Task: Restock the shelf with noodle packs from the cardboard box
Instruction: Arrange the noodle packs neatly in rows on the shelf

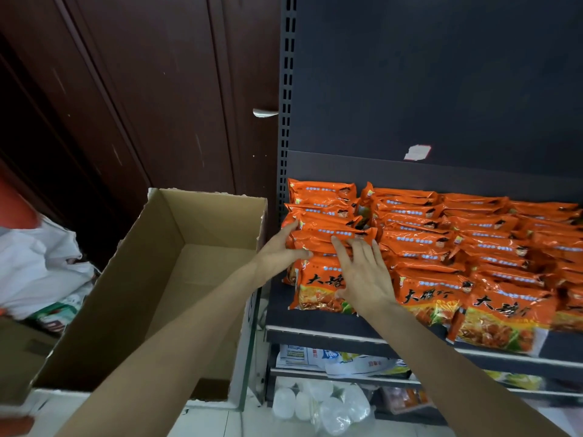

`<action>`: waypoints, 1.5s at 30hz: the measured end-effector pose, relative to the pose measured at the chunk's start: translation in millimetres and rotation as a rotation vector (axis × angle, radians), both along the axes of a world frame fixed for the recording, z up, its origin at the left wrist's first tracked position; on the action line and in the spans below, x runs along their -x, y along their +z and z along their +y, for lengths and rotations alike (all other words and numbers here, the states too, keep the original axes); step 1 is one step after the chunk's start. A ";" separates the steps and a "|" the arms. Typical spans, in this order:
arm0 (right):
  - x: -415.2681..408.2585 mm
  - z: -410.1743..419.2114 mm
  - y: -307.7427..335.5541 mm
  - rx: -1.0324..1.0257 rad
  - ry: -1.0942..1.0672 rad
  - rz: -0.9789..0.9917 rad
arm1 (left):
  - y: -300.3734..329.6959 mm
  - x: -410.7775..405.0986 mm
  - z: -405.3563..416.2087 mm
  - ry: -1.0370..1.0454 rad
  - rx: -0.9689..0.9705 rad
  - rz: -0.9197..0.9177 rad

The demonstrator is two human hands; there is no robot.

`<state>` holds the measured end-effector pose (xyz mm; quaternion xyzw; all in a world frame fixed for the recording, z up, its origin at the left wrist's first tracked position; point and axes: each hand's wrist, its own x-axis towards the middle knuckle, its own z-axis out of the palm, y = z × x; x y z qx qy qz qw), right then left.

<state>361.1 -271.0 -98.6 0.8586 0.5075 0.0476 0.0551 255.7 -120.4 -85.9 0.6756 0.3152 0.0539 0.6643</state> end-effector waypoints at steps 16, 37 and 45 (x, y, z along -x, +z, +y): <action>-55.1 28.7 33.0 -0.210 -0.084 0.474 | 8.5 -30.4 24.9 0.127 0.110 0.004; -121.4 58.9 30.6 -0.089 -0.022 0.376 | 20.0 -97.8 58.7 0.162 0.000 0.112; -126.9 56.7 32.9 -0.111 -0.050 0.349 | 13.6 -105.9 63.9 0.345 -0.132 0.101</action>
